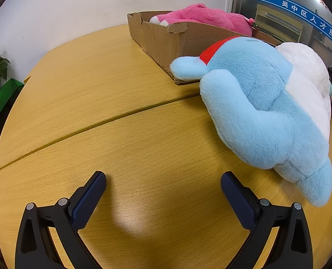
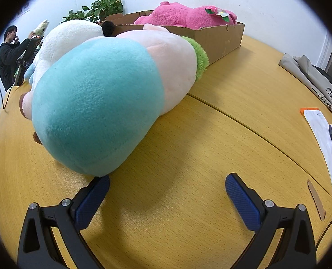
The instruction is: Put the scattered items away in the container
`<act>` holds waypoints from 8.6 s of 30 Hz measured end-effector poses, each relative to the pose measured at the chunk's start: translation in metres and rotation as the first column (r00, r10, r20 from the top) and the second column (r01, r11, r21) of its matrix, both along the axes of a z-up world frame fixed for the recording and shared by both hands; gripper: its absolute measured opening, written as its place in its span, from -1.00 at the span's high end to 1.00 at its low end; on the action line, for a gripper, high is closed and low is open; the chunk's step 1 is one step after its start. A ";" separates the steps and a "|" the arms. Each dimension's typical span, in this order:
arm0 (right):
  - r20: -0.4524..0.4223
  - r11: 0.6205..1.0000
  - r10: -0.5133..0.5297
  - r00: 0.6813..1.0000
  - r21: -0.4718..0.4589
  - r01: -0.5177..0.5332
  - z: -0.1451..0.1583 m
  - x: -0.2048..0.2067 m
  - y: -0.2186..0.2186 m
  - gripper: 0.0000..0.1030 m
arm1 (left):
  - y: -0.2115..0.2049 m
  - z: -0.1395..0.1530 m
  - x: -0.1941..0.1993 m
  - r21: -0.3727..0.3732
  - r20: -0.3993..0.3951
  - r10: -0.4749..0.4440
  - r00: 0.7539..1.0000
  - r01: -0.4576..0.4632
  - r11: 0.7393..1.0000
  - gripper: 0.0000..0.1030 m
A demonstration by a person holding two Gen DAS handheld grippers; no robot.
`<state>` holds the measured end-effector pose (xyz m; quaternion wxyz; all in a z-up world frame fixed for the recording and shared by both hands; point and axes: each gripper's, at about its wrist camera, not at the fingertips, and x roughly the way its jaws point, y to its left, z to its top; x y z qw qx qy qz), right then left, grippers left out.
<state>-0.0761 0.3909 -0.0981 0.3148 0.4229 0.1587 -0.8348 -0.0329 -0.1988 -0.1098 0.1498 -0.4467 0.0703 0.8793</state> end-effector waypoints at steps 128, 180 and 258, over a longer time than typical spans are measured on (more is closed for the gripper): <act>0.001 1.000 -0.003 1.000 0.005 0.003 0.000 0.005 -0.002 -1.00 | -0.001 0.000 -0.004 0.001 0.004 0.003 1.000 -0.003 1.000 -1.00; -0.112 0.902 -0.427 0.897 0.009 0.431 0.053 0.081 0.044 -0.99 | 0.092 0.194 0.192 0.218 -0.408 0.385 0.828 -0.321 0.922 -1.00; -0.005 0.864 -0.426 0.905 -0.299 0.405 0.051 0.142 -0.118 -1.00 | 0.227 0.085 0.139 0.331 -0.070 0.085 0.994 -0.057 0.942 -0.72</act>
